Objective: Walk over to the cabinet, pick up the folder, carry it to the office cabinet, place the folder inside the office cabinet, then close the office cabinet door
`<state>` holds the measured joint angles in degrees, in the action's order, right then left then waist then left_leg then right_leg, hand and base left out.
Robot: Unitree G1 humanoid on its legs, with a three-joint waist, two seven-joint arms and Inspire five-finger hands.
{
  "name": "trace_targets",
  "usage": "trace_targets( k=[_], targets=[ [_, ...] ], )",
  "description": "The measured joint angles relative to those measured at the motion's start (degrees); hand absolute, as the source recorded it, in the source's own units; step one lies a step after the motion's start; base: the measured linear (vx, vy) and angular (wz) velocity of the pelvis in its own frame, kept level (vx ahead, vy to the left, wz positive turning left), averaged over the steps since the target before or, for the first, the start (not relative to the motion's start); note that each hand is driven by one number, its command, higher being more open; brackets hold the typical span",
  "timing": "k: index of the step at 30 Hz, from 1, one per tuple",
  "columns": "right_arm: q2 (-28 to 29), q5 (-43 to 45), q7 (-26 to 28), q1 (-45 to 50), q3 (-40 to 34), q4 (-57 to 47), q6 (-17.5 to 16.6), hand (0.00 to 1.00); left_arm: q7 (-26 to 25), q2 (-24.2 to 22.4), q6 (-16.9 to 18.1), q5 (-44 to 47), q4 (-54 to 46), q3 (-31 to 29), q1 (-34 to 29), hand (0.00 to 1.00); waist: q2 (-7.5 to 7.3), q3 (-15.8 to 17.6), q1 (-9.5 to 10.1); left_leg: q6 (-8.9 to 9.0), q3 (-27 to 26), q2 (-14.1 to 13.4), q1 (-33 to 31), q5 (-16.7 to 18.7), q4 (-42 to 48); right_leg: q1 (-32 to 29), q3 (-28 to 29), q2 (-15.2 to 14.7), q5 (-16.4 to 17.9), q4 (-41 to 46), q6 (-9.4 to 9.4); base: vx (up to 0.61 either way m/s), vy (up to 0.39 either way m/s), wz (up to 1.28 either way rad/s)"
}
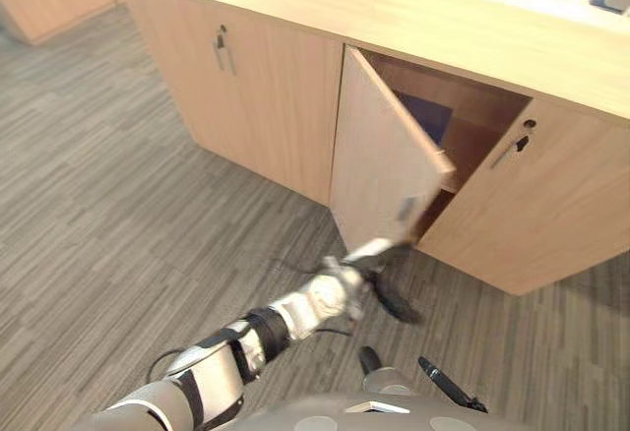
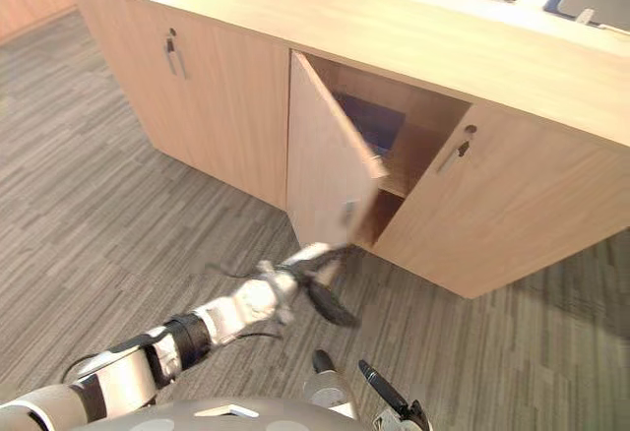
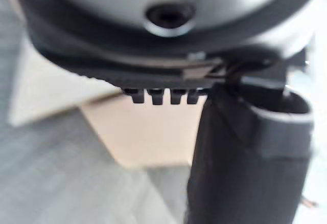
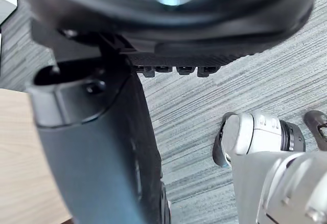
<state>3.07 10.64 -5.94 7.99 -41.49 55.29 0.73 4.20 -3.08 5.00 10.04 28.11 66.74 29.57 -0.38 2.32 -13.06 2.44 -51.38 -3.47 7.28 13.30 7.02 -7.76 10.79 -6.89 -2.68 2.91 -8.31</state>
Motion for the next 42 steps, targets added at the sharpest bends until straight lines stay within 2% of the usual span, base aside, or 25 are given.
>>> trace_targets(
  k=[3,5,8,11,13,15,17,18,19,22,25,27,30,33,34,36,39,42],
  targets=[
    [0.04,1.29,-0.59,-0.22,-2.24,1.39,-0.23,1.00,4.31,-6.61,3.86,4.03,-4.57,6.24,1.72,1.00,0.21,0.08,-1.50,0.00,2.51,-0.61,0.22,0.00,1.02,0.83,-0.91,0.09,0.39,-0.03,-0.21,0.04,-0.060,-0.03],
    [0.00,1.54,-0.81,-0.33,-2.94,3.33,-0.49,1.00,6.78,-6.58,5.28,5.71,-5.69,8.20,1.74,1.00,0.63,0.21,-2.34,0.00,4.33,-0.98,0.10,0.00,1.12,1.06,-1.39,0.34,0.44,-0.03,-0.22,-0.01,-0.096,0.17],
    [-0.53,1.55,-0.92,-0.57,-3.03,7.64,-0.81,1.00,8.61,-6.55,4.19,6.09,-1.34,8.77,1.73,1.00,1.17,1.80,-2.81,-0.01,7.51,-0.85,-0.29,0.01,1.42,1.98,-3.37,-0.14,1.15,-0.02,-0.10,-0.10,-0.077,0.37],
    [-2.19,1.80,-0.90,-1.22,-3.59,11.67,-0.85,1.00,9.07,-5.47,1.27,6.12,5.28,5.06,0.28,1.00,3.40,3.04,-2.75,-0.45,10.78,-0.31,-1.58,-0.19,1.75,2.41,-5.34,-1.05,1.38,-0.02,-0.33,-0.19,-0.061,0.40],
    [-2.77,1.52,-0.92,-1.57,-4.67,12.23,-0.92,1.00,9.22,-3.90,-0.06,7.80,7.86,-0.11,-2.02,1.00,3.82,3.51,-2.78,-0.80,12.10,-0.01,-2.10,-0.87,1.61,2.70,-6.64,-1.58,1.28,-0.36,-0.52,-0.16,-0.046,0.35],
    [-2.64,1.53,-0.88,-1.68,-7.10,12.53,-0.92,1.00,8.63,-0.18,-0.38,11.91,10.21,-9.40,-7.64,1.00,3.26,3.87,-2.26,-0.81,13.43,0.03,-2.23,-1.94,1.07,4.37,-7.98,-1.79,0.02,-2.42,-0.34,-0.12,-0.053,0.29],
    [-2.67,1.52,-0.79,-1.74,-7.53,12.53,-0.92,1.00,8.20,1.87,-0.52,14.07,13.01,-14.24,-9.77,1.00,2.91,4.10,-1.28,-0.79,14.09,0.25,-2.39,-2.61,0.37,4.84,-8.79,-1.84,-0.51,-3.55,0.10,-0.09,-0.071,0.24],
    [-2.73,1.48,-0.63,-2.19,-7.55,12.53,-0.87,1.00,7.90,4.48,-1.17,16.57,16.04,-18.59,-11.55,1.00,2.64,4.23,-0.71,-0.79,14.75,0.35,-2.83,-3.26,-0.12,4.86,-9.36,-1.85,-1.08,-4.25,0.02,-0.08,-0.089,0.22],
    [-2.77,1.48,-0.50,-2.40,-7.54,12.53,-0.82,1.00,7.92,5.50,-1.63,17.99,17.59,-20.20,-12.29,1.00,2.53,4.30,-0.56,-0.73,14.92,0.38,-2.85,-3.50,-0.37,4.87,-9.57,-1.83,-1.20,-4.34,0.00,-0.05,-0.088,0.20],
    [-3.04,1.40,0.90,-2.74,-7.50,12.58,-0.13,1.00,8.23,9.19,-2.96,21.30,28.14,-30.82,-16.89,1.00,2.03,4.61,0.53,-0.61,15.91,0.34,-2.65,-4.40,-1.08,5.73,-10.66,-1.51,-1.64,-5.14,0.62,-0.01,-0.074,0.17],
    [-3.09,0.98,2.59,-2.80,-7.25,13.32,0.20,1.00,7.03,9.76,-4.92,18.69,42.75,-53.50,-19.90,1.00,1.24,5.10,2.14,-0.57,17.61,0.12,-1.84,-4.49,-1.36,7.32,-12.31,-1.25,-1.37,-5.38,1.07,0.01,-0.073,0.21],
    [-2.98,0.83,3.31,-2.84,-7.01,13.78,0.44,1.00,3.76,11.38,-5.23,15.90,44.65,-70.89,-23.45,1.00,0.22,5.53,3.69,-0.52,18.97,0.01,-1.73,-4.52,-1.40,8.21,-13.79,-1.23,-1.07,-5.44,1.54,0.00,-0.064,0.33],
    [-3.17,-1.27,3.46,-2.56,-6.67,13.71,0.46,1.00,-0.42,12.99,-4.91,10.19,43.09,-84.70,-28.77,1.00,-0.13,5.35,5.97,-0.51,20.91,0.07,-1.03,-4.54,-1.86,9.79,-15.56,-1.29,-0.46,-5.21,2.51,0.00,-0.042,0.34],
    [-3.33,-1.29,3.87,-2.07,-4.94,13.68,0.11,1.00,-1.73,12.97,-4.83,7.30,42.05,-91.96,-33.24,1.00,0.32,4.25,7.39,-0.48,22.39,0.31,-0.07,-4.69,-2.82,11.01,-17.06,-1.33,-0.07,-4.87,3.06,0.00,-0.019,0.27],
    [-3.33,-1.29,3.97,-2.05,-4.57,13.69,0.07,1.00,-2.16,12.65,-4.71,7.22,41.76,-92.72,-34.00,1.00,0.37,3.89,7.75,-0.49,22.51,0.42,0.01,-4.84,-3.25,10.95,-17.11,-1.37,0.09,-4.77,3.31,0.00,-0.009,0.19],
    [-3.29,-1.28,4.08,-1.97,-2.79,13.69,-0.01,1.00,-4.93,10.15,-3.61,5.18,41.37,-95.72,-36.00,1.00,0.49,3.01,8.40,-0.81,23.69,1.05,0.04,-5.59,-4.45,10.96,-18.52,-1.77,0.63,-4.25,3.88,-0.02,-0.010,0.25],
    [-2.84,-1.26,3.69,-1.65,-1.70,13.62,-0.34,1.00,-8.38,6.28,-2.68,1.99,41.06,-98.42,-37.25,1.00,0.17,2.48,9.15,-0.92,24.64,1.36,0.14,-6.36,-5.56,10.97,-19.41,-1.94,0.86,-3.88,3.93,-0.06,-0.022,0.20],
    [-2.67,-1.02,2.40,-0.40,0.65,13.58,-1.01,1.00,-11.89,4.41,-2.21,-0.83,39.23,-97.74,-38.53,1.00,-0.55,1.60,9.89,-0.84,25.43,1.84,0.20,-7.36,-6.69,10.90,-19.95,-2.12,1.99,-3.85,3.84,-0.06,-0.045,0.10]
  ],
)
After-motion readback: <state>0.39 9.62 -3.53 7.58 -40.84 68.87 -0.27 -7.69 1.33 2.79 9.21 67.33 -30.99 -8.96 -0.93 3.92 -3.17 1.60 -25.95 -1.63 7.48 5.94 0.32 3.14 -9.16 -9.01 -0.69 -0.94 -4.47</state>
